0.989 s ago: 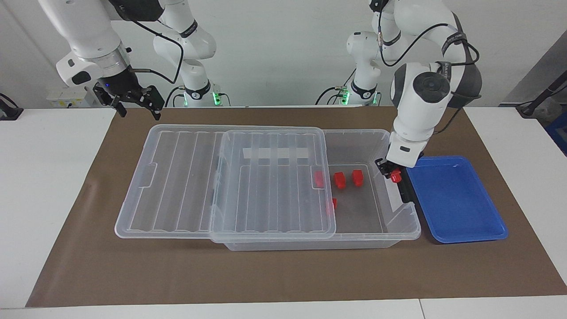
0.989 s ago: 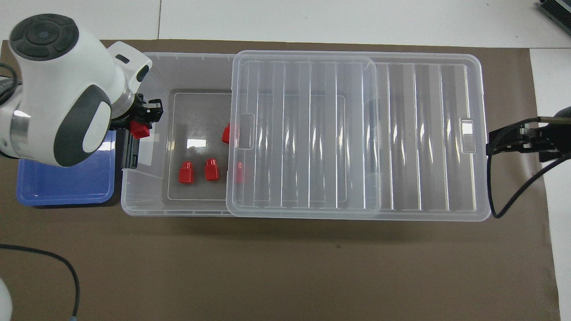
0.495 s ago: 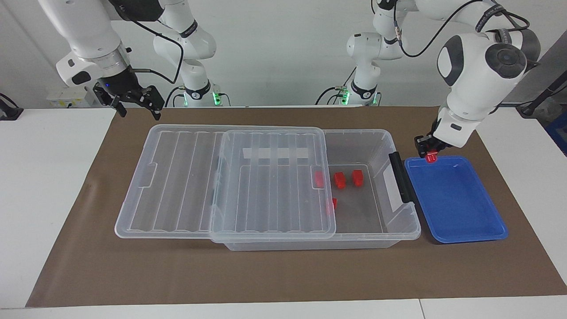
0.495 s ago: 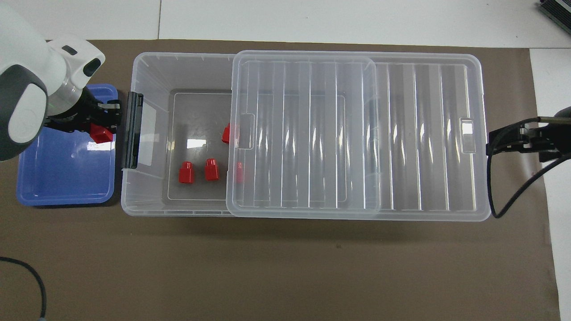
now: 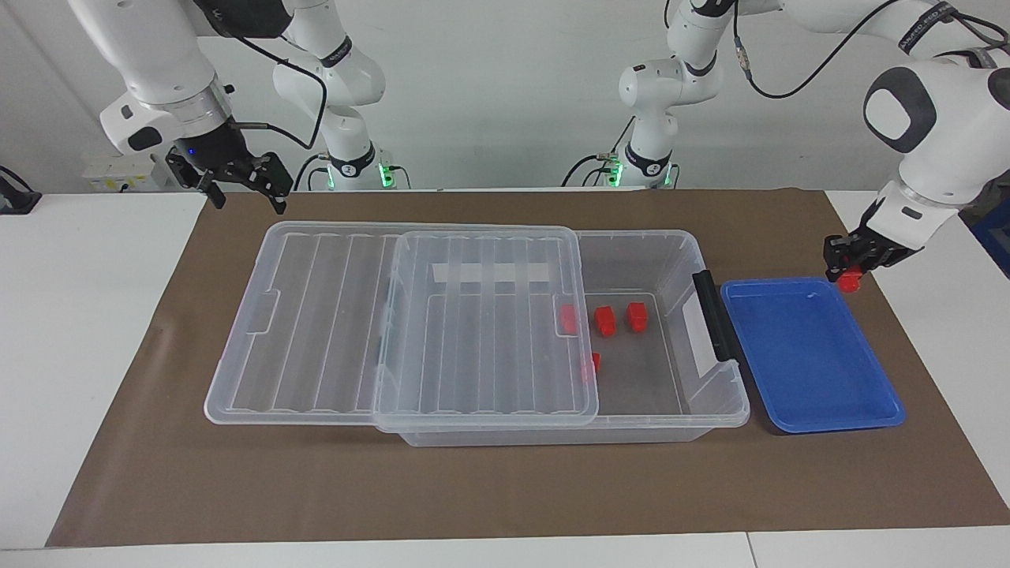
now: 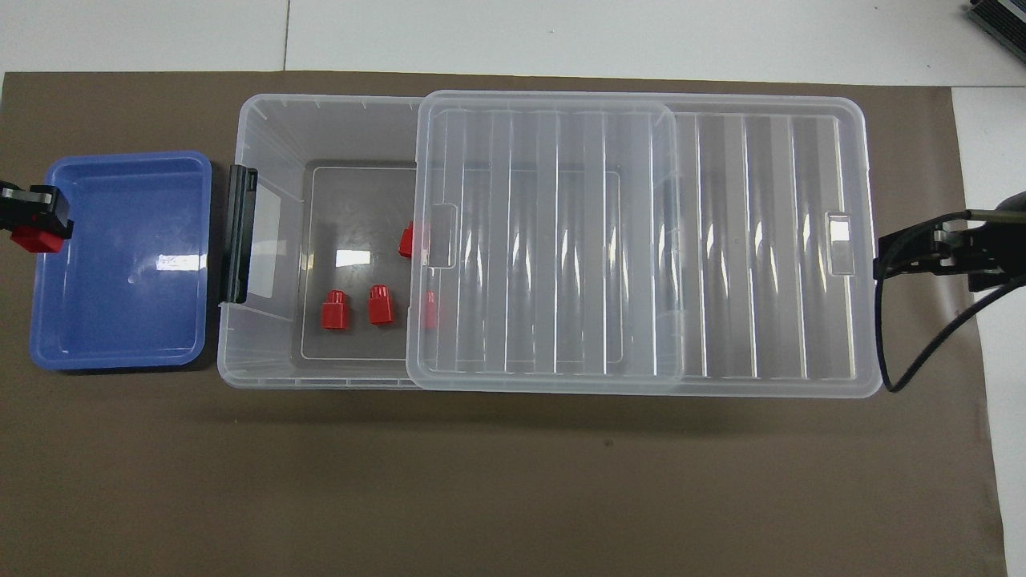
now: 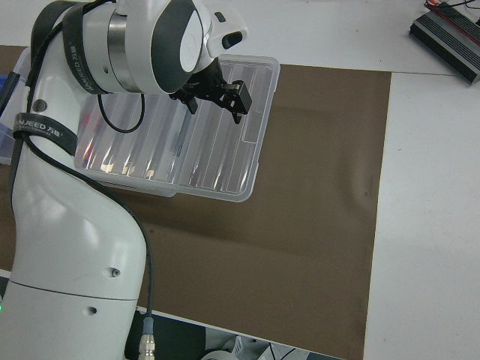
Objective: Place red block in blue tray from box
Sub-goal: 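Lower the red block into the blue tray and open the left gripper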
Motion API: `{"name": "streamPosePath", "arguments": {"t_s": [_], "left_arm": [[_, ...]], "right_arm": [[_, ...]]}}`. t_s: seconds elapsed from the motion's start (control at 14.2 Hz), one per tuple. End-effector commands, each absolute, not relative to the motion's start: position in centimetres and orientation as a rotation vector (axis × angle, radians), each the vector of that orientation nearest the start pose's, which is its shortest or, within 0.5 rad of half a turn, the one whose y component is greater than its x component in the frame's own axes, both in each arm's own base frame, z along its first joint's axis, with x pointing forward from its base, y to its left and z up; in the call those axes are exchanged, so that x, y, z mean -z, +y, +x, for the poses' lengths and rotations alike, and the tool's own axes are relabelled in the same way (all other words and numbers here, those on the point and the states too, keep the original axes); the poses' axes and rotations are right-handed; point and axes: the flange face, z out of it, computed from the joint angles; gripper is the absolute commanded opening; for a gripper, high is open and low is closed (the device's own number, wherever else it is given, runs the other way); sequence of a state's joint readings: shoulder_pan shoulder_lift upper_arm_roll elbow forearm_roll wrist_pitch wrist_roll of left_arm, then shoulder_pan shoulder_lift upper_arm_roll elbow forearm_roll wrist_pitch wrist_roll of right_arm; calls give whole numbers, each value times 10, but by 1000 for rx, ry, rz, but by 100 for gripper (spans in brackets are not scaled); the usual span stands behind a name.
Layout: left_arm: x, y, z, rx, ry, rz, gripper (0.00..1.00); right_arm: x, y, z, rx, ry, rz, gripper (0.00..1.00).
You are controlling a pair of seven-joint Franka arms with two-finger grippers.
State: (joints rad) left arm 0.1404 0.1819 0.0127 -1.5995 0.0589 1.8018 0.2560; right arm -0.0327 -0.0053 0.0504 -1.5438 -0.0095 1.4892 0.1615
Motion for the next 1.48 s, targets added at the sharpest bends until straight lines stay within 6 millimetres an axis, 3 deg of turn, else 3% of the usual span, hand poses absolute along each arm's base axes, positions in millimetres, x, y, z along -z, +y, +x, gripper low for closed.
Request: {"name": "streamPosePath", "arguments": {"t_s": [0.0,0.21,0.35,0.71,0.85,0.99,1.2,1.34,1.41], "left_arm": [[-483,113,590,91,236,-3077,0],[-467,124,586,94,238,-3076,0],[-444,123,583,124,240,-3070,0],[-396,110,570,169,271,-3062,0],[-371,105,573,164,269,-3066,0],[-359,103,575,149,270,-3070,0],[-334,95,586,229,109,-3127,0],[-315,98,595,284,98,-3118,0],[-310,98,599,316,95,-3111,0]], "right_arm": [[-634,8,537,-68,255,-3130,100],[-634,9,537,-70,255,-3130,100],[-634,7,537,-70,255,-3130,100],[-634,6,537,-70,252,-3129,100],[-634,5,537,-70,255,-3130,100],[-635,4,542,-20,257,-3128,100],[-627,-1,545,-1,271,-3125,100],[-615,-15,545,11,310,-3122,94],[-610,-20,545,23,306,-3122,86]]}}
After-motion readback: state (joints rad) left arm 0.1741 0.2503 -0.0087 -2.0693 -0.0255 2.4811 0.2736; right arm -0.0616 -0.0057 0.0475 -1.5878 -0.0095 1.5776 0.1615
